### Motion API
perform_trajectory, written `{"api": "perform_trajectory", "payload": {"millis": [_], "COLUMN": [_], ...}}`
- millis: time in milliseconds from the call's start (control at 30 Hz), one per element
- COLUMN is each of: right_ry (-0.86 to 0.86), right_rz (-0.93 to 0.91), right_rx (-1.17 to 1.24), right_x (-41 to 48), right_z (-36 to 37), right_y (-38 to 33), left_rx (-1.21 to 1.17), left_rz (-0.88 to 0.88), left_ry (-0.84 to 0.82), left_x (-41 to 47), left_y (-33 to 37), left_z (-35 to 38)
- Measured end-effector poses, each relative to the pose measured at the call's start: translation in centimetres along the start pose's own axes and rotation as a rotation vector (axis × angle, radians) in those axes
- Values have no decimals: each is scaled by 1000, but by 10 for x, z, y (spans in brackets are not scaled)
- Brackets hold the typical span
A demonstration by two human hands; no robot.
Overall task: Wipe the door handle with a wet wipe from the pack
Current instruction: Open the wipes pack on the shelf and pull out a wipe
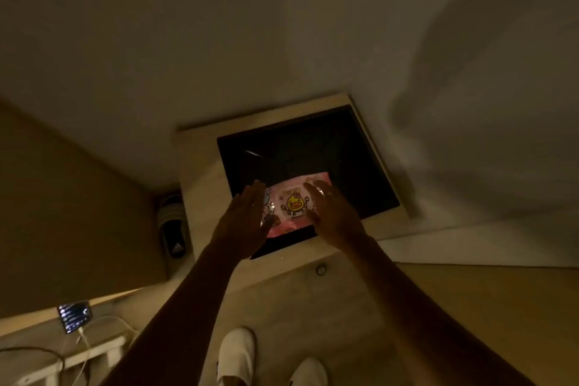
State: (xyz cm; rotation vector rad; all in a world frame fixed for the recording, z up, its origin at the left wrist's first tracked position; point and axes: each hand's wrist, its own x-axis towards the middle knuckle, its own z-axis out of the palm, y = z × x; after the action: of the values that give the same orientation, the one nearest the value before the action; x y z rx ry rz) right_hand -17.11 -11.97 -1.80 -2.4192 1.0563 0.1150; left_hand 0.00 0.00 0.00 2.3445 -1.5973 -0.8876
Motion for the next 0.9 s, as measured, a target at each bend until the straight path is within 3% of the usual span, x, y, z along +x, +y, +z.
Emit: {"api": "perform_trajectory", "payload": {"millis": [233, 633, 900], "right_ry": [-29, -26, 77], "right_rz": [-129, -356, -428], "right_rx": [-99, -387, -280], "right_x": [20, 33, 46], "right_z": [26, 23, 6], "right_y": [10, 28, 22], "left_rx": [-52, -12, -13], "left_rz": [50, 37, 32], "left_ry": [8, 65, 84], "left_x": [28, 35, 34], "left_y": [-25, -27, -28], "left_z": [50, 59, 60]}}
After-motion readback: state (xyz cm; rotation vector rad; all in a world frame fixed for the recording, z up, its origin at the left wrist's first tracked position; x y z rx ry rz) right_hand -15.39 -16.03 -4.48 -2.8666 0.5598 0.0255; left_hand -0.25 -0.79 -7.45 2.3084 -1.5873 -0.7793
